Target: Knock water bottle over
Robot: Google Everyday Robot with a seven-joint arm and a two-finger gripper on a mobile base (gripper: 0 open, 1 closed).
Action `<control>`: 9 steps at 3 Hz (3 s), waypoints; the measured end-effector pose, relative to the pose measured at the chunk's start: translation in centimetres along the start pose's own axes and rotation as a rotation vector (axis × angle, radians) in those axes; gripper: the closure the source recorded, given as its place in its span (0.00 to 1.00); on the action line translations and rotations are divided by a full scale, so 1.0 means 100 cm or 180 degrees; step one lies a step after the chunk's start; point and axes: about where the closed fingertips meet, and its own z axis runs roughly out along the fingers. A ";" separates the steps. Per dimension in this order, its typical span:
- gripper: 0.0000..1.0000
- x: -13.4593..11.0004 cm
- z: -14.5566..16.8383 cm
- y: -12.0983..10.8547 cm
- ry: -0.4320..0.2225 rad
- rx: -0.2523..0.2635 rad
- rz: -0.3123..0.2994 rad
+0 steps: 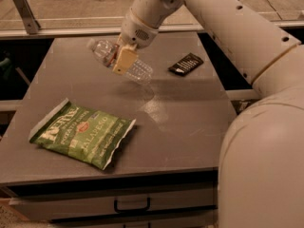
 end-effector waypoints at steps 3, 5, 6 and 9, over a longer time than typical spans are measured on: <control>0.00 -0.004 0.024 0.013 0.0289 -0.0257 -0.0257; 0.00 0.018 0.004 0.001 0.0123 -0.0042 -0.0068; 0.00 0.057 -0.051 -0.017 -0.0215 0.0491 0.0199; 0.00 0.159 -0.247 -0.018 -0.0588 0.2350 0.0626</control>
Offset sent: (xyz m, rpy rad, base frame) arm -0.0187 0.0123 -0.0174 -0.1205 0.0219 0.1166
